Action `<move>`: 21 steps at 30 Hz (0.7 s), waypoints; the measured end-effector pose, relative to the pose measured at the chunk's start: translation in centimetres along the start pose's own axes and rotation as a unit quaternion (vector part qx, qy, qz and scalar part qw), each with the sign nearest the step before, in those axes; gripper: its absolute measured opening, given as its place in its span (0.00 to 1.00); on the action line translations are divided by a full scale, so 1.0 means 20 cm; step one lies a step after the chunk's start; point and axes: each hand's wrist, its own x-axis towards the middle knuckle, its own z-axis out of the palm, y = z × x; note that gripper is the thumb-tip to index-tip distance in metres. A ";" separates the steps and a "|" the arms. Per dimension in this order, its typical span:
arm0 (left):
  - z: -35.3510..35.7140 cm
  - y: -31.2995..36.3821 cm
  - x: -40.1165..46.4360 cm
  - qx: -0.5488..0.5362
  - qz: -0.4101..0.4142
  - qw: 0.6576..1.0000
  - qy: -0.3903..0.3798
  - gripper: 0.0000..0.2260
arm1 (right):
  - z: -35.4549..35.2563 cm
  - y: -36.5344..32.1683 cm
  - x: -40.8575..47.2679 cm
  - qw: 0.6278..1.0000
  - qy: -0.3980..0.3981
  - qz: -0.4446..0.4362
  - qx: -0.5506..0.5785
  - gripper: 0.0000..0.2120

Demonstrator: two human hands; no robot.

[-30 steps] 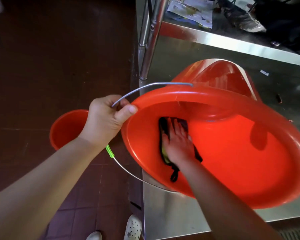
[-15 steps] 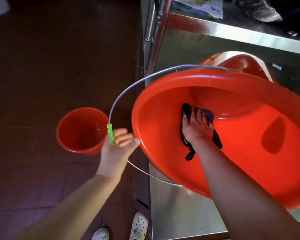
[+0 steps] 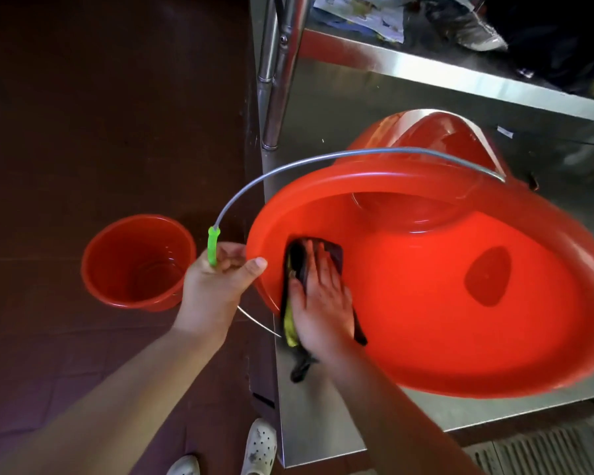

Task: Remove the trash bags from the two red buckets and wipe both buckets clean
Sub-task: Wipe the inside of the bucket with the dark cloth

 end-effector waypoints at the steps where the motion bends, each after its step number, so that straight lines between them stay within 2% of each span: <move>1: 0.00 0.03 0.02 0.004 0.014 1.000 -0.009 0.10 | 0.00 0.05 0.06 1.000 -0.005 0.005 -0.024 0.31; 8: 0.02 0.23 0.14 0.066 0.067 0.987 -0.131 0.19 | -0.09 0.43 0.48 0.990 -0.043 0.088 -0.106 0.29; 10: 0.03 0.22 0.16 0.057 0.076 0.989 -0.115 0.21 | -0.07 0.46 0.53 0.988 -0.032 0.101 -0.116 0.29; 12: 0.03 0.16 0.15 0.061 0.068 0.994 -0.054 0.26 | -0.06 0.45 0.54 0.986 -0.029 0.104 -0.125 0.29; 14: 0.06 0.04 0.10 0.071 0.009 0.997 -0.007 0.30 | -0.06 0.44 0.54 0.985 -0.038 0.107 -0.131 0.29; 17: 0.12 -0.13 0.01 0.062 -0.099 0.993 -0.024 0.23 | -0.06 0.39 0.51 0.985 -0.044 0.120 -0.116 0.29; 21: 0.12 -0.20 0.00 0.053 -0.096 0.993 -0.032 0.17 | -0.01 0.18 0.27 0.994 -0.023 0.089 -0.064 0.30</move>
